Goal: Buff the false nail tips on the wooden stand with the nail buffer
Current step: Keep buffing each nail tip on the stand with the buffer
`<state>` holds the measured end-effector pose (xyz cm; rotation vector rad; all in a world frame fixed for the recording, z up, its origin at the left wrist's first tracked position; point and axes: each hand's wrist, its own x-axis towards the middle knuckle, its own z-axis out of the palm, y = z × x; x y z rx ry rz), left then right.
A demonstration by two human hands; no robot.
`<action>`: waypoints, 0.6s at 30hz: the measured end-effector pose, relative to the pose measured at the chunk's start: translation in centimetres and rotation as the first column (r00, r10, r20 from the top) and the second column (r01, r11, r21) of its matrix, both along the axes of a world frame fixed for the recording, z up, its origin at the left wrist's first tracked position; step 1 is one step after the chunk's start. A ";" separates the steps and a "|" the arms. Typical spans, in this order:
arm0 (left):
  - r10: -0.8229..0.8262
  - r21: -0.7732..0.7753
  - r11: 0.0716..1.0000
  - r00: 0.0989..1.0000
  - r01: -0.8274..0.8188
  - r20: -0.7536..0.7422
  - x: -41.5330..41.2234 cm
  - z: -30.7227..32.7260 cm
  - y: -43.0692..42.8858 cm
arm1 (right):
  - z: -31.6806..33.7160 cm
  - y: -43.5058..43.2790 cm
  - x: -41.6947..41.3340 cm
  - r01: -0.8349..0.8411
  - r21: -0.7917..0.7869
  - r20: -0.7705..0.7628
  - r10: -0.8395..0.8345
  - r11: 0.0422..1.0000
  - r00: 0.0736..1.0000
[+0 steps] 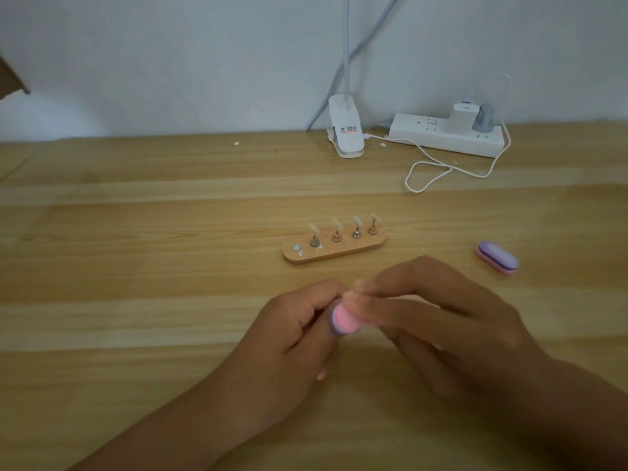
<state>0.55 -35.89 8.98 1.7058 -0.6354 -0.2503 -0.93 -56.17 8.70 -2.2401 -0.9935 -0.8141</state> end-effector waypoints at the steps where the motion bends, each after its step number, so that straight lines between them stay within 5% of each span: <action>1: 0.002 0.015 1.000 1.000 -0.003 0.017 0.0 0.0 0.0 | 0.1 -0.3 0.2 0.017 -0.007 -0.002 -0.017 1.000 1.000; 18: 0.012 0.012 1.000 1.000 -0.012 0.006 0.3 0.1 0.3 | 0.4 -0.3 0.5 0.015 0.067 -0.008 -0.014 0.998 1.000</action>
